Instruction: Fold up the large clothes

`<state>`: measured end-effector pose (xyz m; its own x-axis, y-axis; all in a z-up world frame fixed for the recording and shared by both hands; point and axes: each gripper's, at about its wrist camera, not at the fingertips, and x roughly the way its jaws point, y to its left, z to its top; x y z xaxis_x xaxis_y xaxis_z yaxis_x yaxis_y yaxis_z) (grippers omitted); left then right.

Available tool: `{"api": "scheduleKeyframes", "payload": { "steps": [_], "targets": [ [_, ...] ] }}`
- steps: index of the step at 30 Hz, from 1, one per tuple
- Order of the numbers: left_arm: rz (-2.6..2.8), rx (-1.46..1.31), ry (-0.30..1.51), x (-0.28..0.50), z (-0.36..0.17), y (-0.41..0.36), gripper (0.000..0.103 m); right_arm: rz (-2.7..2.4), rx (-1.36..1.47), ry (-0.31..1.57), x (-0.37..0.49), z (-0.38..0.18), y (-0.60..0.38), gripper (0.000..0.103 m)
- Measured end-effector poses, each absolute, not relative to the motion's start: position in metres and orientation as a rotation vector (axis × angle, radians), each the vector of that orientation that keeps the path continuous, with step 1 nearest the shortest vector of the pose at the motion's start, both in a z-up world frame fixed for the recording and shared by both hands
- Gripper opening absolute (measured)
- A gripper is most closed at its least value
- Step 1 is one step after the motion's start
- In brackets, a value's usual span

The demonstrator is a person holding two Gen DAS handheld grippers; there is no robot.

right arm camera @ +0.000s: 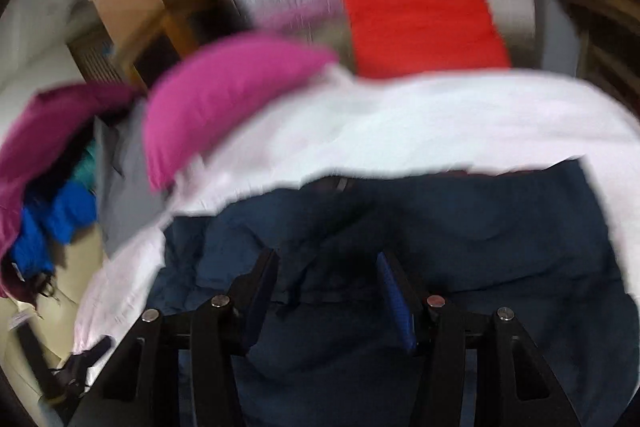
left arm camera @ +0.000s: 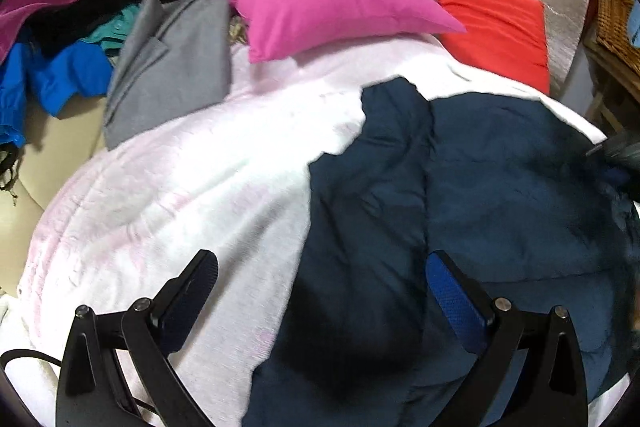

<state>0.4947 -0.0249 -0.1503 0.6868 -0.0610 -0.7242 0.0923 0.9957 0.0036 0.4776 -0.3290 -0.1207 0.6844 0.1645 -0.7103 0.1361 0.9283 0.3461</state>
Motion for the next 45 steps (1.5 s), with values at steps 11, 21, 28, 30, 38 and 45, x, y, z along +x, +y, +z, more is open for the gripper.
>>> {"api": "scheduleKeyframes", "payload": {
  "steps": [11,21,28,30,38,45],
  "targets": [
    [-0.071,0.042,0.609,0.475,-0.116,-0.003,0.103,0.05,0.344,0.792,0.493,-0.11,-0.303,0.057],
    [-0.056,0.062,0.542,0.468,-0.108,0.006,0.103,0.207,0.338,0.976,0.559,-0.145,-0.219,0.055],
    [-0.057,0.072,0.532,0.467,-0.108,0.006,0.103,0.192,0.413,0.943,0.546,-0.148,-0.237,0.052],
    [-0.069,0.069,0.541,0.468,-0.109,0.004,0.103,0.191,0.442,0.891,0.535,-0.138,-0.249,0.053],
    [-0.226,0.036,0.805,0.493,-0.142,-0.011,0.103,0.023,0.496,0.676,0.403,-0.095,-0.369,0.078],
    [-0.245,-0.14,0.883,0.494,-0.149,0.006,0.103,-0.17,0.807,0.621,0.262,-0.131,-0.486,0.078]
  ]
}}
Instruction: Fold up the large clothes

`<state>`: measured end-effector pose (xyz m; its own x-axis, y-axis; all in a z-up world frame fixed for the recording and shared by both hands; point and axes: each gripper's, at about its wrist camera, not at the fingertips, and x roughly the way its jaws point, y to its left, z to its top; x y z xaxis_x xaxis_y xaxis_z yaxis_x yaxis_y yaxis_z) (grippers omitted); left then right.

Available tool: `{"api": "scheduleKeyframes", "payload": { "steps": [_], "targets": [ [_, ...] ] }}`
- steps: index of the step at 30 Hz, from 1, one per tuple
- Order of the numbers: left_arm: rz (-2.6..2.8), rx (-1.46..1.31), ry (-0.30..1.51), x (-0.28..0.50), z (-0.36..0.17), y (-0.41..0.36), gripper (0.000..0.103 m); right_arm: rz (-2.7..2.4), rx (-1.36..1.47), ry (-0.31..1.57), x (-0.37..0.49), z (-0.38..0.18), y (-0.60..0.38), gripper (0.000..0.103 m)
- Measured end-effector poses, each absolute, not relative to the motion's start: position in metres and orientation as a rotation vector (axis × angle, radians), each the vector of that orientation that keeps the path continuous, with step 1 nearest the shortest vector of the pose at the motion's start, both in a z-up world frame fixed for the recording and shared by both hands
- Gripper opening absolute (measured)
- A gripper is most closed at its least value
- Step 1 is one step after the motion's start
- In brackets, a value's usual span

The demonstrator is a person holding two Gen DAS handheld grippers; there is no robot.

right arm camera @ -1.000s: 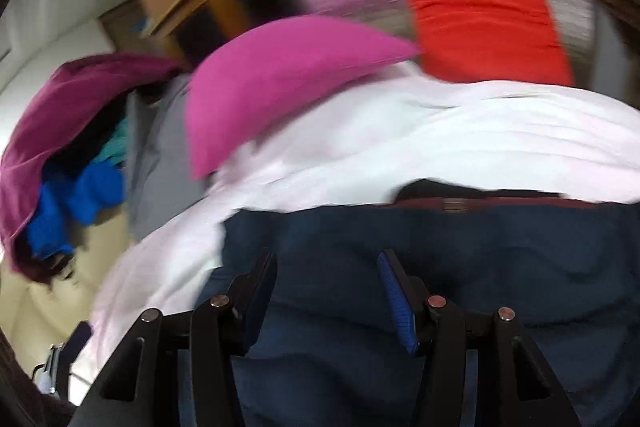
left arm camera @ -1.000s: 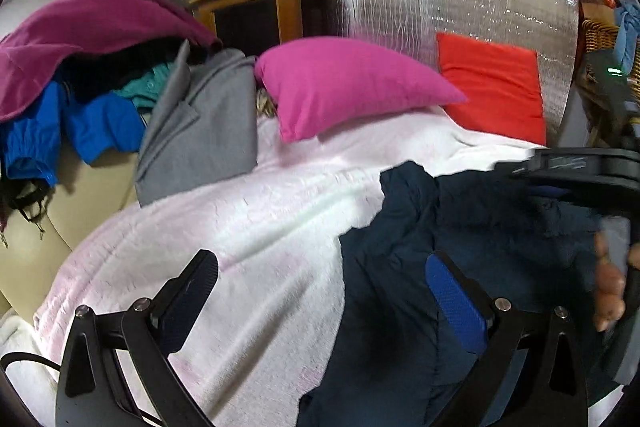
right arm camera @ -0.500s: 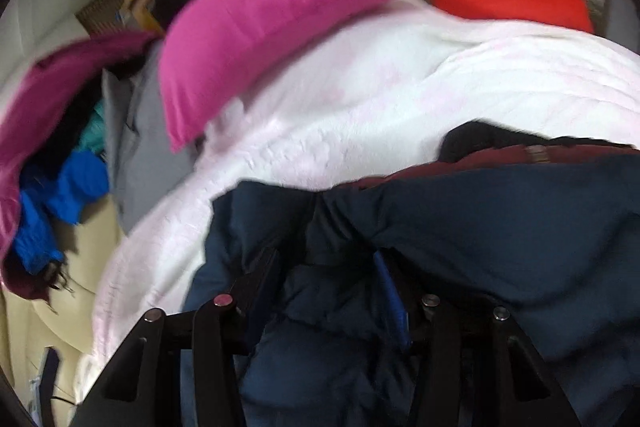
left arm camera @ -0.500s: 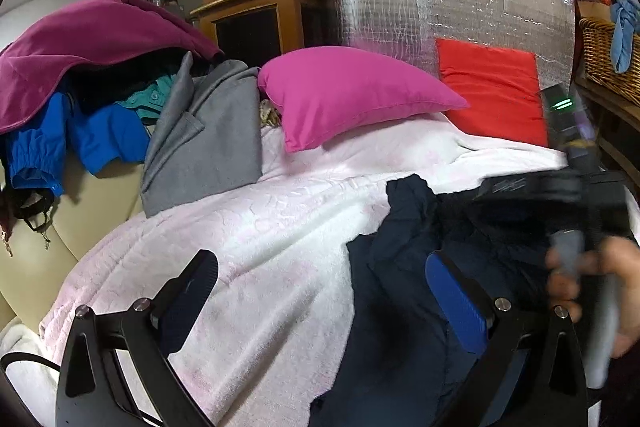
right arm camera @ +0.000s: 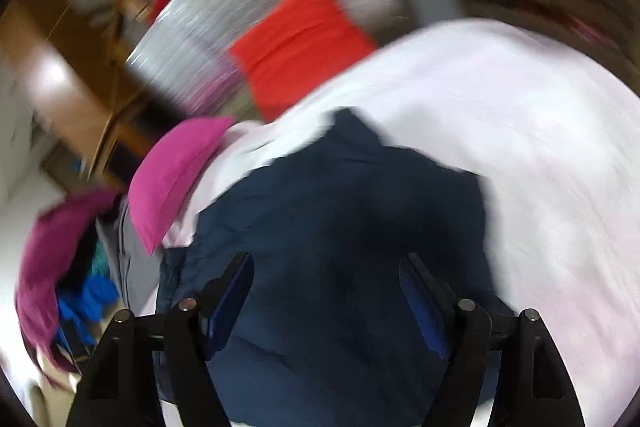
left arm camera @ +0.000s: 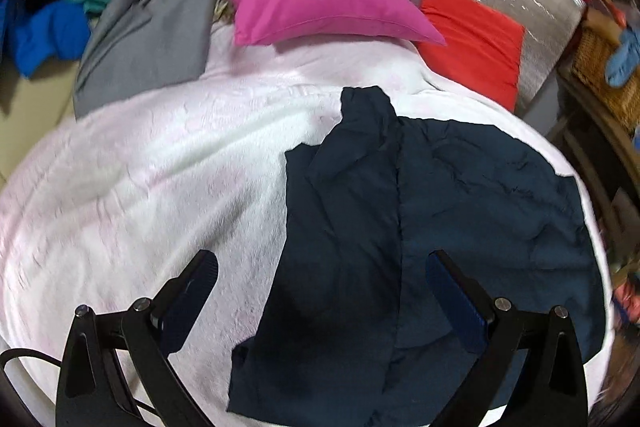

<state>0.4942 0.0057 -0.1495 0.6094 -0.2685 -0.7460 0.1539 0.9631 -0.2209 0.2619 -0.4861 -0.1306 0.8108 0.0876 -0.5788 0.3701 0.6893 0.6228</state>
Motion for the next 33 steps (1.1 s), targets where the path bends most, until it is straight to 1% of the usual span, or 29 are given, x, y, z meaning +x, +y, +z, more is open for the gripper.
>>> {"api": "scheduleKeyframes", "payload": {
  "steps": [2,6,10,15,23,27,29,33],
  "targets": [
    [-0.236,-0.196,0.919,0.493,-0.154,0.014,0.103,-0.16,0.908,0.604,0.234,-0.14,-0.503,0.078],
    [-0.233,-0.306,1.008,0.486,-0.167,0.031,0.103,-0.136,0.971,0.608,0.2,-0.152,-0.514,0.078],
    [-0.223,-0.384,1.087,0.47,-0.186,0.045,0.103,-0.045,1.104,0.63,0.177,-0.173,-0.513,0.079],
    [-0.221,-0.461,1.144,0.455,-0.202,0.047,0.103,-0.021,1.146,0.694,0.188,-0.193,-0.495,0.08],
    [-0.238,-0.544,1.178,0.443,-0.217,0.035,0.103,-0.083,1.268,0.696,0.21,-0.22,-0.495,0.08],
    [-0.266,-0.582,1.181,0.449,-0.218,0.033,0.103,-0.105,1.25,0.664,0.222,-0.218,-0.494,0.081],
    [-0.269,-0.611,1.177,0.449,-0.219,0.035,0.103,-0.099,1.236,0.648,0.23,-0.216,-0.492,0.086],
    [-0.258,-0.629,1.144,0.444,-0.212,0.047,0.103,-0.111,1.234,0.645,0.242,-0.217,-0.49,0.087]
  ]
}}
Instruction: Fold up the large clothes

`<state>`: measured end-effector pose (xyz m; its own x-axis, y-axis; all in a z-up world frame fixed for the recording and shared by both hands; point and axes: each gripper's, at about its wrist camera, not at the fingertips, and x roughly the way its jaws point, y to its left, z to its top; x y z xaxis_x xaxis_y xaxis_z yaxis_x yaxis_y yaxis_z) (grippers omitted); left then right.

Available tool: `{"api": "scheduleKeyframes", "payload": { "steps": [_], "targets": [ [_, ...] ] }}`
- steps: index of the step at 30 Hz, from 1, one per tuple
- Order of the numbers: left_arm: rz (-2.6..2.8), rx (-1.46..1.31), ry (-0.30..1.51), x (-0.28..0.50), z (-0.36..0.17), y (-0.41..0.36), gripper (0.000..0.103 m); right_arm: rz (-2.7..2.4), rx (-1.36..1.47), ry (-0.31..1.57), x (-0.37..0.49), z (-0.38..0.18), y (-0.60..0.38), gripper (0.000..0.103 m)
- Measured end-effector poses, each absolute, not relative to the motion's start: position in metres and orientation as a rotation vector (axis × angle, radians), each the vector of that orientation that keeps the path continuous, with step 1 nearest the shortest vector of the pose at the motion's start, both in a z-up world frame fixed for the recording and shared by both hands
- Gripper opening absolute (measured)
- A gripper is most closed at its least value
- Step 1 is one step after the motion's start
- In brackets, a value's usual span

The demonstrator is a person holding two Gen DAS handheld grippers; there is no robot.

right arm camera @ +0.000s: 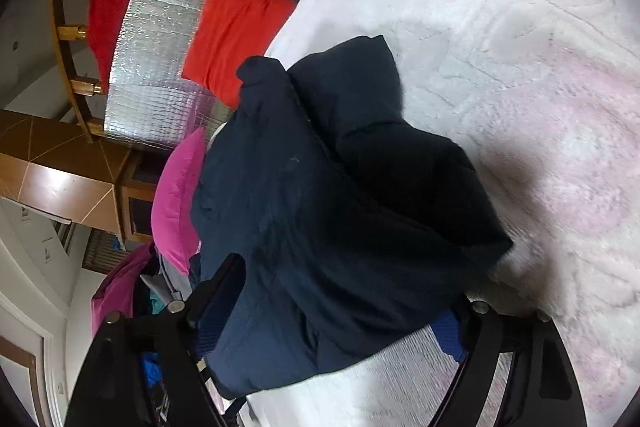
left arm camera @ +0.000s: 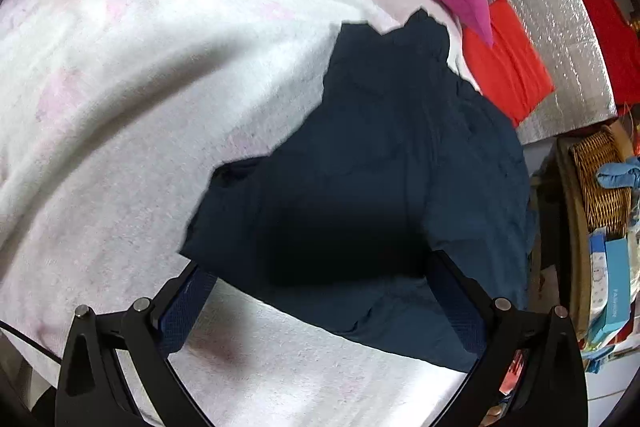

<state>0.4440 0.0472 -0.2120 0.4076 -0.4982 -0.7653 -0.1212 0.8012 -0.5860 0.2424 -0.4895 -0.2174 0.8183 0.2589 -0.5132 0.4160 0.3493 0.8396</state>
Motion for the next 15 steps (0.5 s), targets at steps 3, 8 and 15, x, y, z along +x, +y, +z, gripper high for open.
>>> {"api": "scheduleKeyframes", "payload": {
  "steps": [3,8,15],
  "targets": [
    [-0.256,-0.635,1.129,0.433,-0.209,0.056,0.103,-0.112,1.228,0.64,0.242,-0.219,-0.493,0.087],
    [-0.277,-0.703,1.155,0.416,-0.219,0.058,0.103,-0.104,1.211,0.641,0.247,-0.216,-0.493,0.082],
    [-0.339,-0.753,1.087,0.427,-0.218,0.04,0.076,-0.123,1.113,0.664,0.245,-0.209,-0.49,0.063]
  ]
}}
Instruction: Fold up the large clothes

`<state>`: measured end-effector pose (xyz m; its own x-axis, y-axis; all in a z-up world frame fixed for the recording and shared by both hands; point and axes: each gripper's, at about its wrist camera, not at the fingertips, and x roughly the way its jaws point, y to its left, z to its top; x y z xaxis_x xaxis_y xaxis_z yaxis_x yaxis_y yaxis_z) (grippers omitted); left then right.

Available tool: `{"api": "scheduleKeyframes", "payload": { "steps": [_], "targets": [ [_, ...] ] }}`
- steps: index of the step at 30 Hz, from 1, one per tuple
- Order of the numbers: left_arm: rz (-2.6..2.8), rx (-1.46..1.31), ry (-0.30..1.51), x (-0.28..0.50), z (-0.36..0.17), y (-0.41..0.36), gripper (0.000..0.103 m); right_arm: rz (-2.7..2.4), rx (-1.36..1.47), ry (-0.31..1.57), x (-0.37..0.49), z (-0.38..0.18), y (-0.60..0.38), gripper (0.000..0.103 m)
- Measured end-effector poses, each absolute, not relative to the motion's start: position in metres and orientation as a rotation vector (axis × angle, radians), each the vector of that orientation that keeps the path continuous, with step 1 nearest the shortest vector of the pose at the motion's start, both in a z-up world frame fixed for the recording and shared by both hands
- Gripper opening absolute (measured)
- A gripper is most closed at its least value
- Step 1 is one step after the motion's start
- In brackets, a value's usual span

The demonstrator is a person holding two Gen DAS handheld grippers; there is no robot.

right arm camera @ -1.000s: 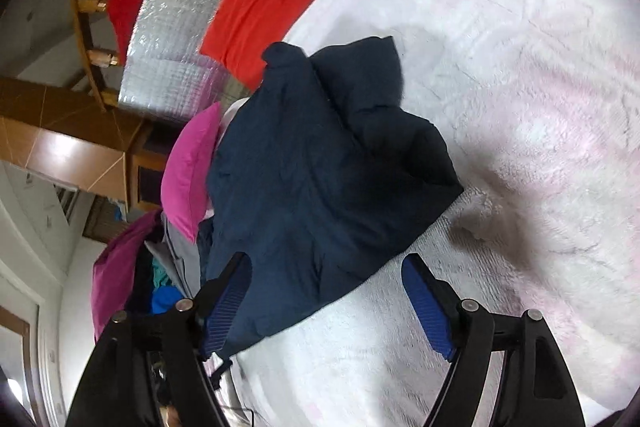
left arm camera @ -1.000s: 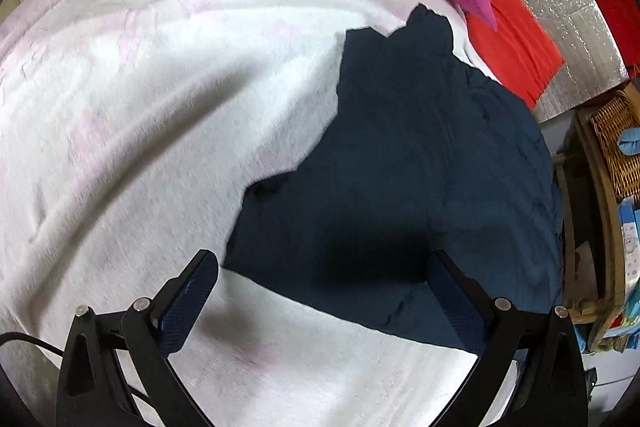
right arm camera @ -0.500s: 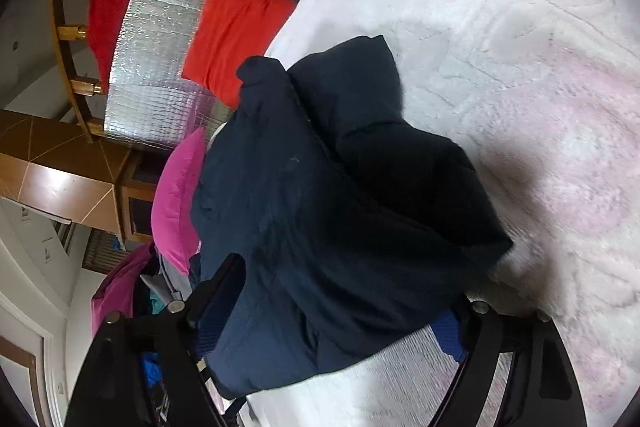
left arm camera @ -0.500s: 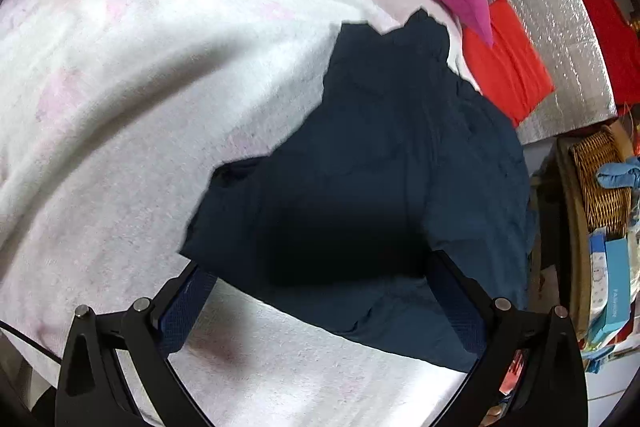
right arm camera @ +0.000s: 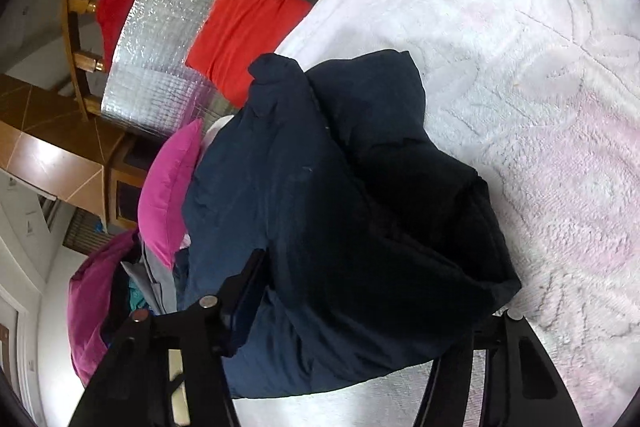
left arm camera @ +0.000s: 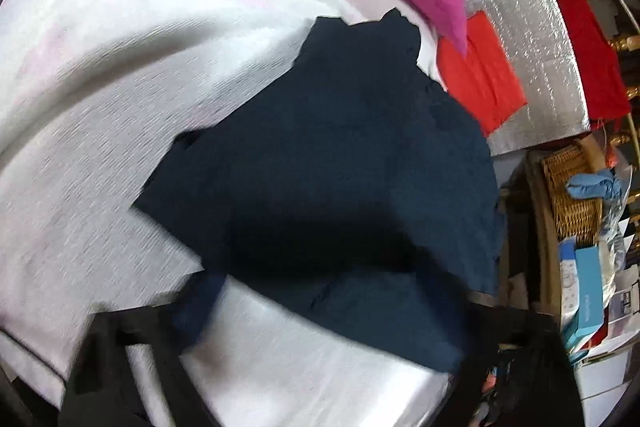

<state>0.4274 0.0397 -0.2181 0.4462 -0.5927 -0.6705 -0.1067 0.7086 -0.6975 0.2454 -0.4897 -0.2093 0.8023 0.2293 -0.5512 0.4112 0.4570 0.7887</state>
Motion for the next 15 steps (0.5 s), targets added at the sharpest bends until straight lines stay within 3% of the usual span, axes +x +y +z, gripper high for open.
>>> {"api": "scheduleKeyframes", "payload": {
  "steps": [6,8,11,15],
  "targets": [
    [-0.3,-0.75,0.998,0.427,-0.214,0.038,0.038,-0.105,1.133,0.679,0.247,-0.218,-0.494,0.063],
    [-0.303,-0.712,0.966,0.426,-0.206,0.037,0.025,-0.11,1.078,0.669,0.248,-0.212,-0.491,0.052],
    [-0.318,-0.71,0.948,0.433,-0.202,0.034,0.018,-0.119,1.006,0.651,0.245,-0.201,-0.485,0.037],
    [-0.329,-0.658,0.9,0.423,-0.186,0.044,0.014,-0.11,0.95,0.622,0.234,-0.188,-0.477,0.032]
  ]
}}
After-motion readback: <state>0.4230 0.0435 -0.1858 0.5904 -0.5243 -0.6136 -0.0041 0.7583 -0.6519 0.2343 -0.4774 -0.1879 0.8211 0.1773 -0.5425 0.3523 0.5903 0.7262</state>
